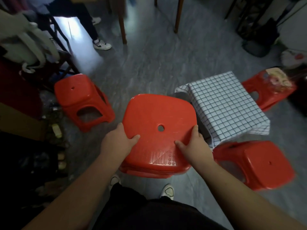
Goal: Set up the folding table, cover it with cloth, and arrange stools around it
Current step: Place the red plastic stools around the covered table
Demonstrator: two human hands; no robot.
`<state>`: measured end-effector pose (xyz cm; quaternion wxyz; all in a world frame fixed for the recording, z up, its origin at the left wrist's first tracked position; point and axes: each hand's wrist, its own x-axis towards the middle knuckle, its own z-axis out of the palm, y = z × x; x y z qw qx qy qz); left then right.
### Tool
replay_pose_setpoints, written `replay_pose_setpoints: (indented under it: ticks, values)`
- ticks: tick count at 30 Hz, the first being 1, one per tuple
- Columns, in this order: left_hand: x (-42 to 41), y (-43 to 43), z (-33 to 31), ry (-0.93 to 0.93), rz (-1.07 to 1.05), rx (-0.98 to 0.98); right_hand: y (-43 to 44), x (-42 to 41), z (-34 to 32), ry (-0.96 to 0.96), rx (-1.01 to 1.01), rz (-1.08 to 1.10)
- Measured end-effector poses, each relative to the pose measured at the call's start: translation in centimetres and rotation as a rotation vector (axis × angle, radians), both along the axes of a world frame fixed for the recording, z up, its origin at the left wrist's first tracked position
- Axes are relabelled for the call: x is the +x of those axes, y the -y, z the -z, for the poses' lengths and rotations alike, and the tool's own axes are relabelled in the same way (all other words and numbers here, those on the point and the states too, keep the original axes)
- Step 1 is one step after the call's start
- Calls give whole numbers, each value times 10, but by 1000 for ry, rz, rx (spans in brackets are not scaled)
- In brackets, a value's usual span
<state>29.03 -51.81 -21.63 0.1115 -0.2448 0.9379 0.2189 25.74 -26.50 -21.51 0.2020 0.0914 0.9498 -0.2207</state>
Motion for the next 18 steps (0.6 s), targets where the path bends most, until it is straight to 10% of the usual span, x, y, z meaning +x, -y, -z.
replay_pose_setpoints:
  ticks: [18]
  values:
    - [-112,-103,61,22,-51,28,-94,-130,52,38,25,-13]
